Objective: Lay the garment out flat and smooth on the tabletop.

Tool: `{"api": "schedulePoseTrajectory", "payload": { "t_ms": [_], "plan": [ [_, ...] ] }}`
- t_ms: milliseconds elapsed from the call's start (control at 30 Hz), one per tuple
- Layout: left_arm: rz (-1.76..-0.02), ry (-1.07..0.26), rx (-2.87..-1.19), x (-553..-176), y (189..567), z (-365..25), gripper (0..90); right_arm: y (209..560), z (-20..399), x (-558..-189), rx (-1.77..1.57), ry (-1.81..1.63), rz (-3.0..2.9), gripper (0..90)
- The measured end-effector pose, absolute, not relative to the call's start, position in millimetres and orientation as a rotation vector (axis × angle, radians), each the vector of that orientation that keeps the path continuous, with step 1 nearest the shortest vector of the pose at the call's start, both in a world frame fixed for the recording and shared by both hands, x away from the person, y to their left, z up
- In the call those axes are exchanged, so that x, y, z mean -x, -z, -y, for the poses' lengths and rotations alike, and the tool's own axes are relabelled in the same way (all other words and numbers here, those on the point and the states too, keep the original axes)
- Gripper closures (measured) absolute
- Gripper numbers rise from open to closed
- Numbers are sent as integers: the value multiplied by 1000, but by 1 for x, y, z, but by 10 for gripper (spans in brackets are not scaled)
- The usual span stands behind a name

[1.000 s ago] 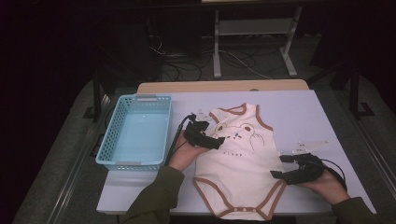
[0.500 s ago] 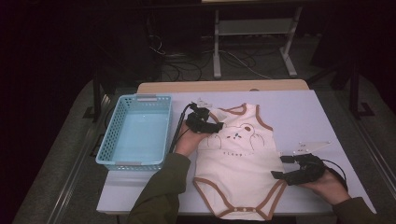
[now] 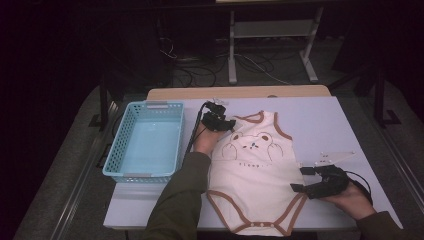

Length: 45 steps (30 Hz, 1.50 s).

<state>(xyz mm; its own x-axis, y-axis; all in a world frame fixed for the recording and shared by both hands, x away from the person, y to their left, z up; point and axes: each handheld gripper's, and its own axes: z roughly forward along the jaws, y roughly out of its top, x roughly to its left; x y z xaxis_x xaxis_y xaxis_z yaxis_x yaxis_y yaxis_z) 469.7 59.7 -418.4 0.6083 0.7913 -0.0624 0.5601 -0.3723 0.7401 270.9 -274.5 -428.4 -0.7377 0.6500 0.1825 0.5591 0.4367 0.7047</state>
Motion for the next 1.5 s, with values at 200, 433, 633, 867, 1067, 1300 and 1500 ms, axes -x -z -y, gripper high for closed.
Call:
{"api": "schedulePoseTrajectory", "payload": {
  "t_ms": [200,433,633,867,1067,1300,1500],
  "plan": [
    [-1087,-384,-2111,-487,426,-61,584,428,274,-270,-1072,-1190,-2556,242],
    [-1146,-384,-2139,-495,444,-63,588,429,275,-271,-1070,-1187,-2559,242],
    [-1135,-380,-2124,-498,448,-62,610,429,274,-270,-1065,-1185,-2567,242],
    [-1102,-341,-2117,-501,449,-60,682,430,273,-271,-1066,-1187,-2569,242],
    [-1080,-365,-2140,-502,448,-56,835,430,272,-271,-1061,-1176,-2578,242],
    [-1081,-410,-2142,-503,440,-61,877,430,273,-271,-1065,-1178,-2575,242],
    [-1109,-449,-2136,-513,418,-69,877,430,273,-271,-1065,-1176,-2578,242]
  ]
}}
